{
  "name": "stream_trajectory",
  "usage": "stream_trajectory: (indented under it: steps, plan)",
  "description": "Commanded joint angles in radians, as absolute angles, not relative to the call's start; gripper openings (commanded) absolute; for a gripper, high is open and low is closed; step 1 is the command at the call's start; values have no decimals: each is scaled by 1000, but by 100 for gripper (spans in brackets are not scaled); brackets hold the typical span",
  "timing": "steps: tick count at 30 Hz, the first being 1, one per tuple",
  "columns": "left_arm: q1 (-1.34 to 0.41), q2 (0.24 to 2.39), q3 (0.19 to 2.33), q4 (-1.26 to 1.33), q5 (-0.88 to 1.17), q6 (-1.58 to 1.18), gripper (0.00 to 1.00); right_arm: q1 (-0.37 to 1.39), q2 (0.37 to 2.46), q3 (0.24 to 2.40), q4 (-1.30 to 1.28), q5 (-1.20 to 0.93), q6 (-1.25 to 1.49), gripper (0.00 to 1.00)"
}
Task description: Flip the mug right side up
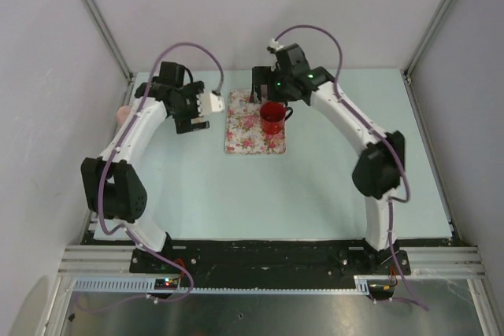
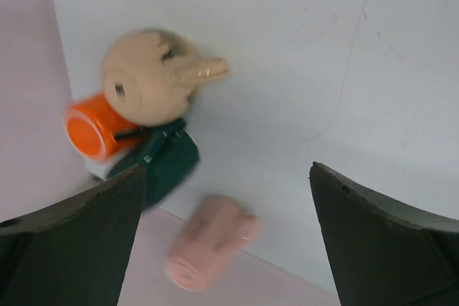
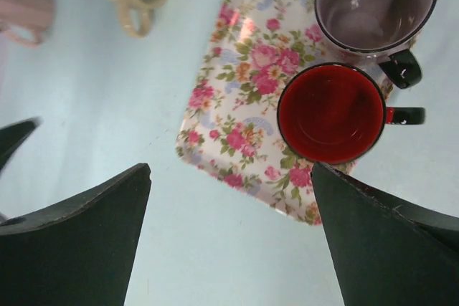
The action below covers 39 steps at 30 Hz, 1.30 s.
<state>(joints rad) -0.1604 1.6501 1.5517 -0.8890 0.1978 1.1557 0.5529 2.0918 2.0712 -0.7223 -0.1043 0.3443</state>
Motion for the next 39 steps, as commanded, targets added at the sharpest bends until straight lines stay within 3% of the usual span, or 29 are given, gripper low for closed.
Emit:
stream_trajectory:
  steps: [1,10,20,25,31,33,36,39]
  plan:
    - [-180,1711,1524,-873,213,1812,98,542,1876,1907,-575,-196,209,99]
    - [-210,1925,1564,-823,41,2153,86,481,1680,1532,-435,-332,255,99]
    - [-212,2059,1633,-749,-31,2275,79,447,1663,1416,-416,-446,297,100]
    - [-211,2109,1648,-713,-83,2306,60,440,1676,1413,-403,-513,302,100]
    - [-209,2123,1640,-693,-59,2316,45,421,1674,1413,-377,-571,318,99]
    - [-209,2129,1634,-682,-57,2315,35,416,1672,1413,-375,-579,320,99]
    - [-209,2137,1633,-669,-59,2293,11,412,1662,1413,-378,-580,320,99]
    - [-209,2130,1628,-660,-42,2281,2,408,1652,1413,-386,-579,315,100]
